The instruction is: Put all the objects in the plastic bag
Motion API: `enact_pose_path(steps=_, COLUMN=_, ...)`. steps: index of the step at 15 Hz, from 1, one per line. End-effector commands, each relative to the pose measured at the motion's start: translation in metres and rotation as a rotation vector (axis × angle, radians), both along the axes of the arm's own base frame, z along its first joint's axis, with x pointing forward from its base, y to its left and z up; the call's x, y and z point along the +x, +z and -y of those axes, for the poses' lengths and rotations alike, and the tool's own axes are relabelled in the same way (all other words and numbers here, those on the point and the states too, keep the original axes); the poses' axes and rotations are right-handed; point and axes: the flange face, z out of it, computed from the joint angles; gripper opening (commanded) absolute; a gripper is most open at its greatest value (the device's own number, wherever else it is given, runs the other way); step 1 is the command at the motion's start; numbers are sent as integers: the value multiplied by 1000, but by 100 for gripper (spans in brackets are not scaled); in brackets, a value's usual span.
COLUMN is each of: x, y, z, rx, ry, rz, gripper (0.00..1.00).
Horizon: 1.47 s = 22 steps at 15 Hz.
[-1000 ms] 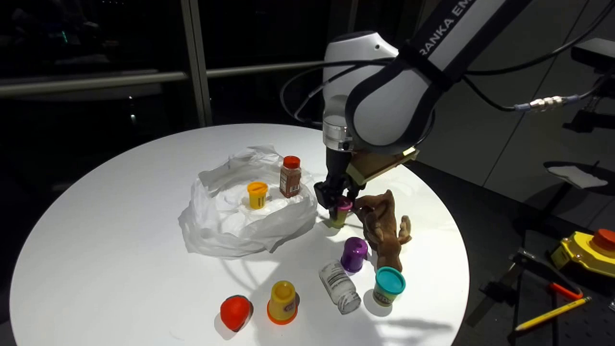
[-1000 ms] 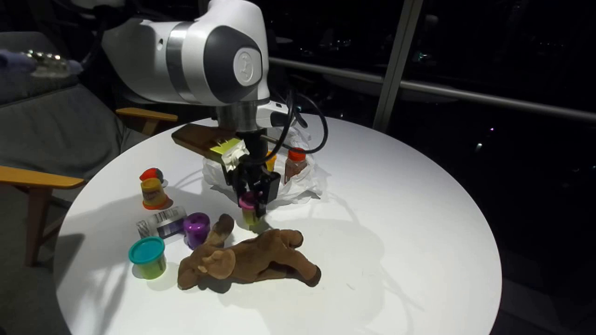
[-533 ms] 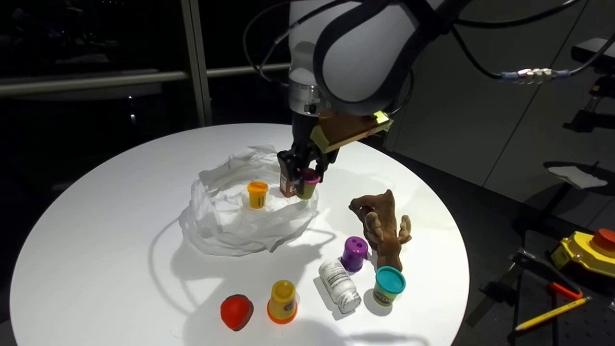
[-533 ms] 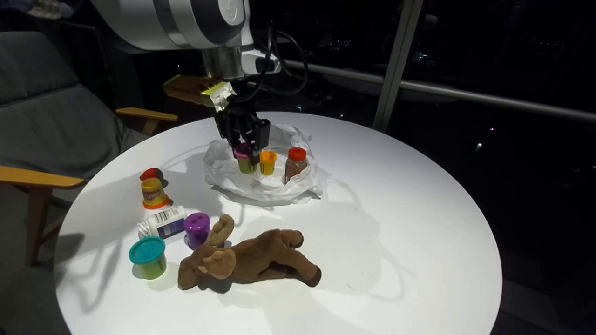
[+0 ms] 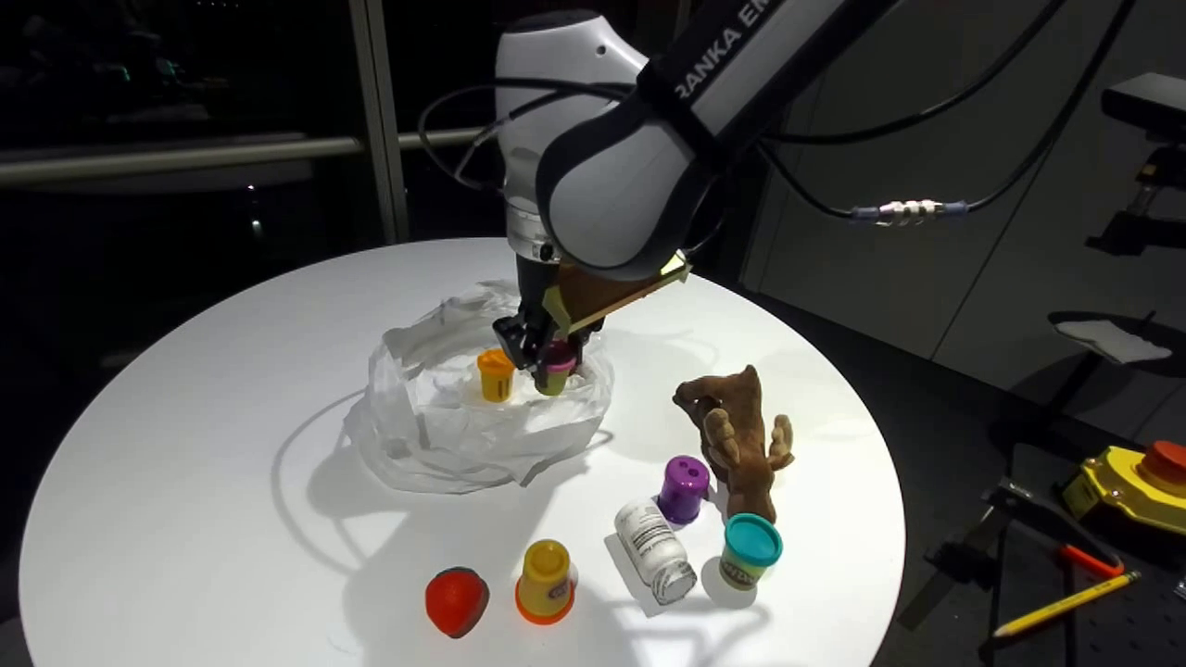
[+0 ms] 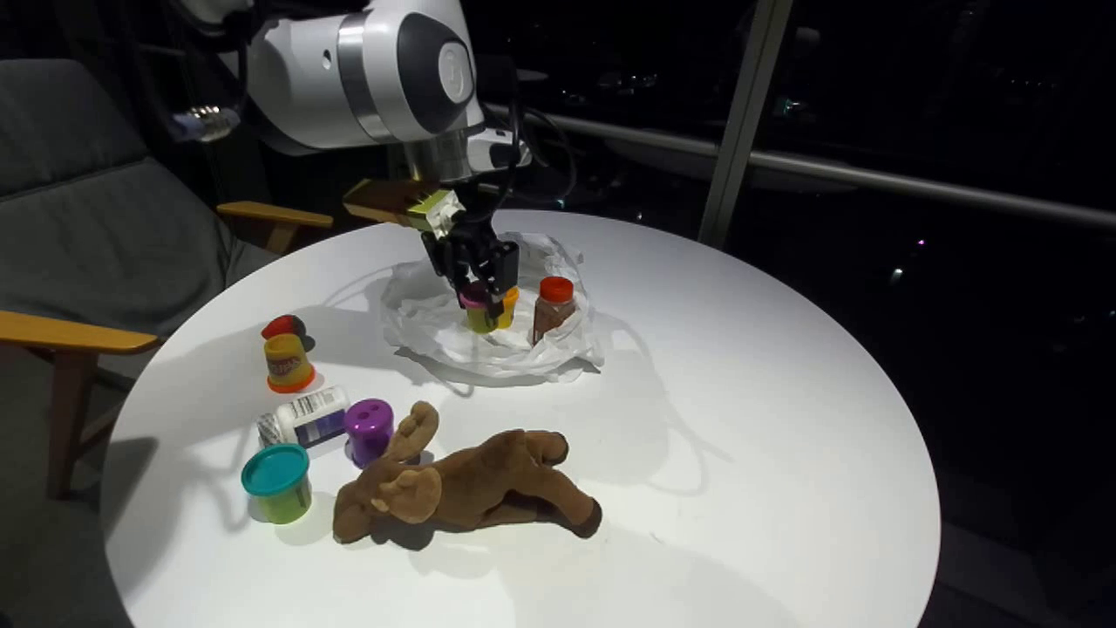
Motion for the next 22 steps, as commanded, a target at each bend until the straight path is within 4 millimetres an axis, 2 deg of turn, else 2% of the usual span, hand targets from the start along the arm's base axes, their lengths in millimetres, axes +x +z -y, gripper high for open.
enact_pose_path(steps=1, x=26, y=-16, z=3, rx=-15, ry=-10, rz=22, gripper=27)
enact_pose_path(steps=7, x=36, y=-34, z=4, rx=-25, ry=-11, rz=19, gripper=27)
enact_pose_path(steps=8, x=35, y=-36, z=4, rx=-20, ry=-14, rz=13, gripper=77)
enact_pose_path(steps=9, x=33, y=-35, z=3, rx=-22, ry=-18, rz=16, gripper=78)
enact_pose_path(steps=10, x=32, y=-30, z=2, rx=-41, ry=-24, rz=29, gripper=84)
enact_pose_path(steps=12, x=24, y=-2, z=-5, rx=-40, ry=-22, rz=71, gripper=98)
enact_pose_path(steps=15, x=6, y=45, z=-11, rx=-48, ry=-27, rz=130, gripper=100)
enact_pose_path(steps=18, x=-27, y=84, z=-15, rx=-56, ry=-26, rz=127, gripper=100)
enact_pose_path(steps=20, x=-55, y=94, z=-9, rx=-58, ry=-33, rz=115, gripper=100)
enact_pose_path(steps=22, x=-86, y=89, z=1, rx=-56, ry=-47, rz=82, gripper=100)
